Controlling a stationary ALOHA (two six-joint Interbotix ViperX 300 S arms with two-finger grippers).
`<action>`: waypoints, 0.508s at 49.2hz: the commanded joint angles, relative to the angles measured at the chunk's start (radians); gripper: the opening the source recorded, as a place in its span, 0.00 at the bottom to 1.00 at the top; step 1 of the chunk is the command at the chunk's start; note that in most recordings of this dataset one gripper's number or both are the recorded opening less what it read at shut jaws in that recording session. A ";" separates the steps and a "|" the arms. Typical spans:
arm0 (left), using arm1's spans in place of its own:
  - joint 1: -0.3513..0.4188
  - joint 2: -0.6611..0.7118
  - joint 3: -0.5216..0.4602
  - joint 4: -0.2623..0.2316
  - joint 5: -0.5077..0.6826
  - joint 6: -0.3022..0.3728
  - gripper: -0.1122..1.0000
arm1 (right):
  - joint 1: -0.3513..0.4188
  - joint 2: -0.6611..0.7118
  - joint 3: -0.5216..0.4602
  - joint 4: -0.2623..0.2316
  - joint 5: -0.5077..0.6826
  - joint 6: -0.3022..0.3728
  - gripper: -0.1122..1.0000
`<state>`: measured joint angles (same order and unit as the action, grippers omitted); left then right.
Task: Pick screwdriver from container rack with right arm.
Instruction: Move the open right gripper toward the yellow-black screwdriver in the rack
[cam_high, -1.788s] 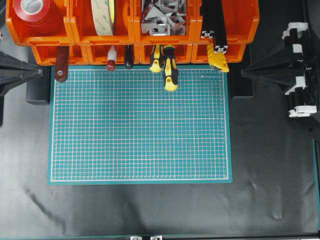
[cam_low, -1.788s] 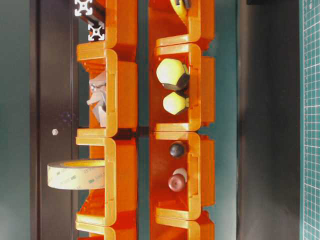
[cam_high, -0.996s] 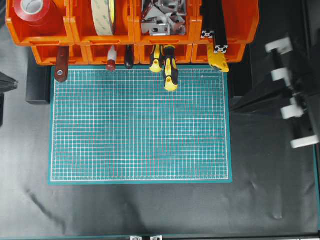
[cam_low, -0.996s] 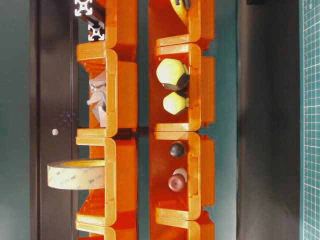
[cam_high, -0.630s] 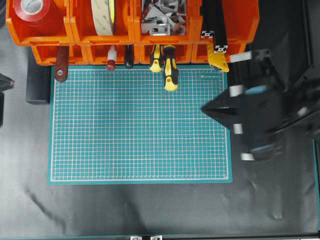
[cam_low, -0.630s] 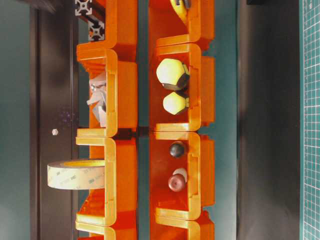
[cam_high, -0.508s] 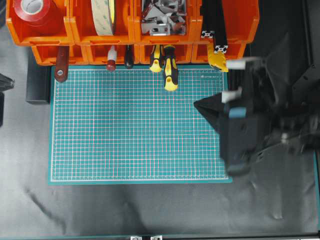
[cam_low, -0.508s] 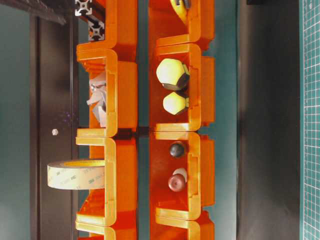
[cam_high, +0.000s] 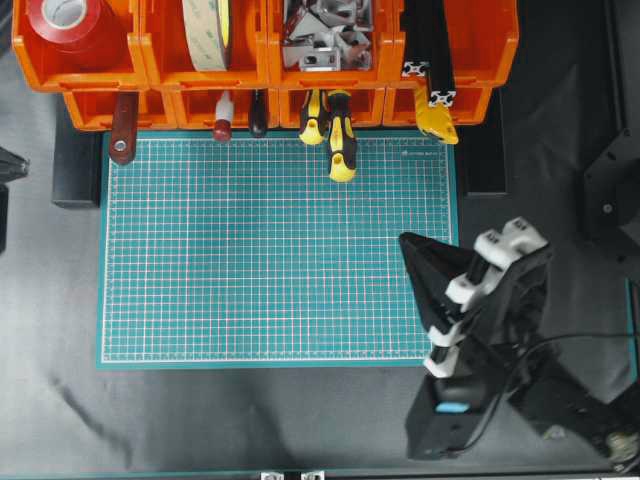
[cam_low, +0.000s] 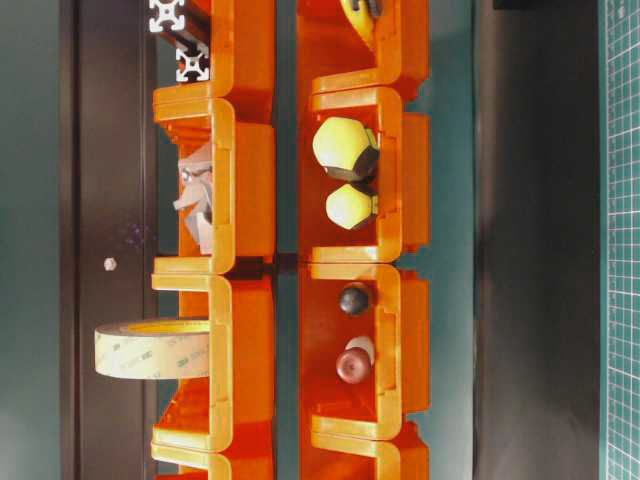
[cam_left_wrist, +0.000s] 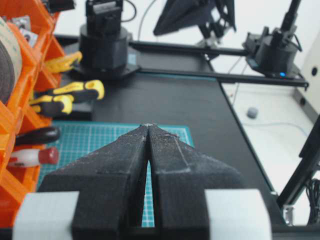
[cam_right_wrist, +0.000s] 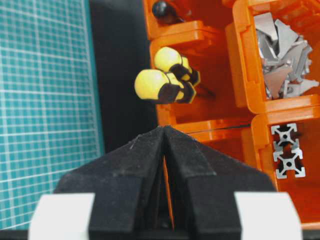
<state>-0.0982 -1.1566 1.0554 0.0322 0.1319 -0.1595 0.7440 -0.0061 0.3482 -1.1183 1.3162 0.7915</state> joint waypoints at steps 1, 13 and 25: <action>0.000 0.008 -0.014 0.003 -0.005 -0.005 0.10 | 0.005 0.008 -0.028 -0.038 0.023 0.003 0.10; -0.002 0.002 -0.014 0.003 -0.005 -0.005 0.10 | 0.002 0.025 0.002 -0.044 0.000 -0.002 0.15; 0.000 0.009 -0.011 0.003 -0.005 -0.006 0.10 | -0.035 0.037 0.044 -0.044 -0.086 -0.002 0.61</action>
<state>-0.0982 -1.1612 1.0569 0.0322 0.1319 -0.1626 0.7317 0.0383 0.3912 -1.1536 1.2609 0.7869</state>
